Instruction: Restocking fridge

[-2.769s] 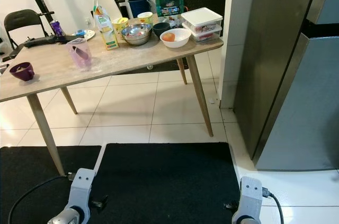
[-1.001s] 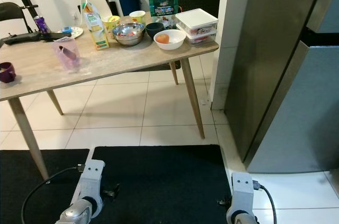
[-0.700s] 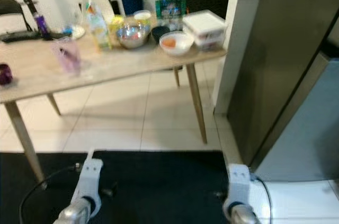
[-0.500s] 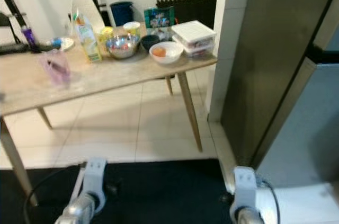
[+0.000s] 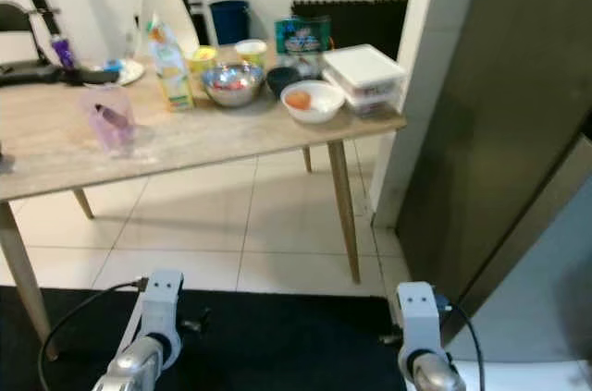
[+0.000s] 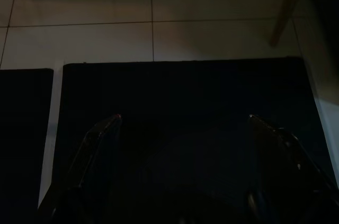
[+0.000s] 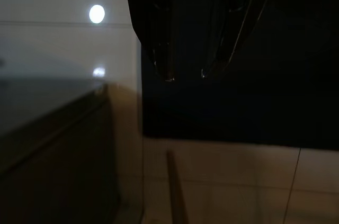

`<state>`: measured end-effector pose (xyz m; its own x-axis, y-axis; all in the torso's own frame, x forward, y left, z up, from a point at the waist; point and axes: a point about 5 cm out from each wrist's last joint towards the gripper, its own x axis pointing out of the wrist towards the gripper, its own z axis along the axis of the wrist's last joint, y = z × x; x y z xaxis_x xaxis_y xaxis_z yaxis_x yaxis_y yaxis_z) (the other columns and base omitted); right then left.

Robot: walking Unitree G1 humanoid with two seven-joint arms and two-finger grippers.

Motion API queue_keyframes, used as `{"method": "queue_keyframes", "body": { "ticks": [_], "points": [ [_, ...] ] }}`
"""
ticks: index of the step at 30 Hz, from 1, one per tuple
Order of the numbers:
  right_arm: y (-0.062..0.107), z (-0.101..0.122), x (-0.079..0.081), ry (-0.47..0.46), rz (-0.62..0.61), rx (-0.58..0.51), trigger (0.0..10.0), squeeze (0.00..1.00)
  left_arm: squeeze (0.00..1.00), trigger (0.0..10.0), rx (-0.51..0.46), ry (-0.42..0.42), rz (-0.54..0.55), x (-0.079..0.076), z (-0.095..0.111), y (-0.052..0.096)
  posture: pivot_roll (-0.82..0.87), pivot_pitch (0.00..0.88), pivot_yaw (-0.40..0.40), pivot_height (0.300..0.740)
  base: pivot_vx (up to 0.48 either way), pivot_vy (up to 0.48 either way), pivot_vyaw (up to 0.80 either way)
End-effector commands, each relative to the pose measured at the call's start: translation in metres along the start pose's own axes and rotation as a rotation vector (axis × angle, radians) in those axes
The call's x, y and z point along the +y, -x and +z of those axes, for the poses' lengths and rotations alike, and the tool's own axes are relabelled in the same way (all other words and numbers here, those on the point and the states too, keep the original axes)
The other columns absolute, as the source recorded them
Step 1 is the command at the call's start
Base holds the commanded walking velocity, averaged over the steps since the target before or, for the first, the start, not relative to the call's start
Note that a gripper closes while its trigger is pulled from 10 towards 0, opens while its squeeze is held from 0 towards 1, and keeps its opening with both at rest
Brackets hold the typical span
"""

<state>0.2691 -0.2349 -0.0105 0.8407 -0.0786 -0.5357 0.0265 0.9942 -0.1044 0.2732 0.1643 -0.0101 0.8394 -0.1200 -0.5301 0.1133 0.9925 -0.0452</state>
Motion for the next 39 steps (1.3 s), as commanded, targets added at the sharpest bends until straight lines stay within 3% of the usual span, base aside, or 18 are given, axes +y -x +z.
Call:
{"method": "queue_keyframes", "body": {
  "ticks": [1,39],
  "points": [
    [0.001,-0.006,0.006,0.001,0.022,0.022,10.0,0.00,0.00,10.0,0.018,0.018,0.013,0.002,-0.006,0.002,-0.07,0.076,0.001,0.740,0.277,0.000,0.00],
    [0.004,-0.016,0.009,-0.037,0.010,0.037,10.0,0.00,0.00,10.0,0.051,0.000,0.000,0.004,-0.013,0.004,-0.08,0.078,0.048,0.740,0.262,0.000,0.00]
  ]
}}
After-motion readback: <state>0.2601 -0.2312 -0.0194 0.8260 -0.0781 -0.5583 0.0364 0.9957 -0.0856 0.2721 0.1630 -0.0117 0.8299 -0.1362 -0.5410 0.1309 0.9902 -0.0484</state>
